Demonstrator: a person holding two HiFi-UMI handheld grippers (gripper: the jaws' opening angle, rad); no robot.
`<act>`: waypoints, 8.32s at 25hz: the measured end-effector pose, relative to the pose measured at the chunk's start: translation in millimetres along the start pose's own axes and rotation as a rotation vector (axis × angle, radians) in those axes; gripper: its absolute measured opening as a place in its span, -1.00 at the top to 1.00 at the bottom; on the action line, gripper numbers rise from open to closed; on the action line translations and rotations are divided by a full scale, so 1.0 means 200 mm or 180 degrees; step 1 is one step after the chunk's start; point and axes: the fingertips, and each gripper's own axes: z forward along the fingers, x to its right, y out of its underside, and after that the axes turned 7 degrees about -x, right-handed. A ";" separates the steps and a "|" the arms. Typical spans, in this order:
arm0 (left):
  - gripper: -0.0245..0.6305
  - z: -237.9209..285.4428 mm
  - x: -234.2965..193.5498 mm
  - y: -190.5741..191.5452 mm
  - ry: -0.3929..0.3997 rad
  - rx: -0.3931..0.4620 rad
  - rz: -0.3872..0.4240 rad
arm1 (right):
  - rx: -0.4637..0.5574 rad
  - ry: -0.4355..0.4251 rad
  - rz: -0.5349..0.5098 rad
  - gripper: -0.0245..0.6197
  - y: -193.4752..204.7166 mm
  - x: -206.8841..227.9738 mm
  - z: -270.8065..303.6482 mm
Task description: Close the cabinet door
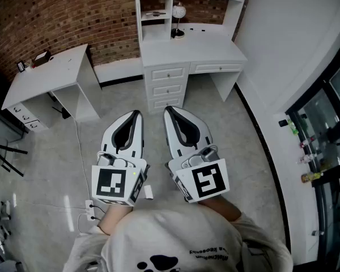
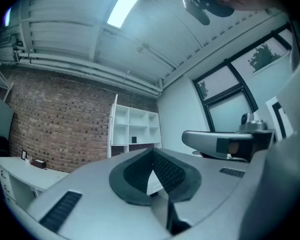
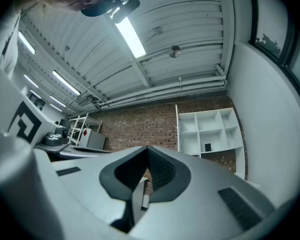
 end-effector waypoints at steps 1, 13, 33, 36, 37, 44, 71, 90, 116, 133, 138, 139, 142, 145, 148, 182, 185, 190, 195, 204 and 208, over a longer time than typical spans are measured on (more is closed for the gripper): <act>0.90 0.00 0.01 0.00 -0.0004 0.0000 0.0002 | -0.0002 -0.0006 0.0002 0.87 0.00 0.01 -0.01; 0.90 0.02 0.09 0.03 -0.0073 -0.0032 0.0019 | 0.0025 -0.0064 0.0089 0.87 0.04 0.07 -0.07; 0.90 0.75 -0.59 0.07 0.0088 0.0087 -0.0067 | 0.0046 0.0077 0.0074 0.87 0.19 0.30 0.85; 0.90 0.89 -0.73 0.07 0.0123 0.0047 -0.0039 | 0.0066 0.0133 0.0089 0.87 0.23 0.35 1.03; 0.90 0.94 -0.77 0.08 0.0137 0.0034 -0.0035 | 0.0070 0.0150 0.0099 0.87 0.24 0.36 1.09; 0.90 1.21 -0.99 0.12 0.0251 0.0050 -0.0026 | 0.0069 0.0308 0.0176 0.87 0.33 0.47 1.38; 0.90 2.02 -1.37 0.16 0.0162 0.0155 -0.0015 | 0.0188 0.0080 0.0111 0.87 0.53 0.91 2.17; 0.90 2.88 -1.71 0.14 -0.0255 0.0096 0.0003 | 0.0200 -0.0387 0.0184 0.87 0.68 1.47 2.97; 0.90 3.32 -2.05 0.03 -0.0265 0.0249 0.0036 | 0.0227 -0.0357 -0.0039 0.87 0.67 1.64 3.49; 0.90 3.46 -2.29 -0.20 -0.0095 0.0372 0.0269 | -0.0007 -0.0256 -0.0290 0.60 0.57 1.64 3.87; 0.90 3.50 -2.33 -0.22 -0.0056 0.0404 0.0279 | -0.0047 -0.0170 -0.0324 0.55 0.56 1.65 3.96; 0.90 3.51 -2.34 -0.22 -0.0038 0.0406 0.0282 | -0.0062 -0.0150 -0.0324 0.54 0.56 1.65 3.97; 0.90 3.53 -2.35 -0.23 0.0011 0.0415 0.0291 | -0.0128 -0.0140 -0.0290 0.53 0.59 1.65 4.02; 0.90 3.54 -2.36 -0.24 0.0032 0.0446 0.0282 | -0.0131 -0.0132 -0.0284 0.52 0.58 1.64 4.04; 0.90 3.56 -2.36 -0.23 0.0045 0.0456 0.0290 | -0.0111 -0.0074 -0.0282 0.52 0.57 1.65 4.06; 0.90 4.10 -1.97 -0.22 0.0130 0.0367 0.0323 | -0.0042 -0.0158 -0.0096 0.62 0.62 2.27 3.92; 0.90 4.17 -1.92 -0.22 0.0162 0.0355 0.0335 | -0.0075 -0.0150 -0.0046 0.63 0.64 2.39 3.94; 0.90 4.28 -1.87 -0.23 0.0189 0.0341 0.0356 | -0.0110 -0.0265 0.0199 0.63 0.67 2.60 3.98; 0.90 4.40 -1.82 -0.22 0.0181 0.0321 0.0377 | -0.0145 -0.0434 0.0328 0.61 0.71 2.78 4.03; 0.90 4.63 -1.76 -0.23 0.0034 0.0330 0.0419 | -0.0144 -0.0742 0.0398 0.56 0.77 3.04 4.17; 0.90 4.74 -1.73 -0.24 -0.0071 0.0350 0.0406 | -0.0133 -0.0928 0.0432 0.55 0.79 3.11 4.23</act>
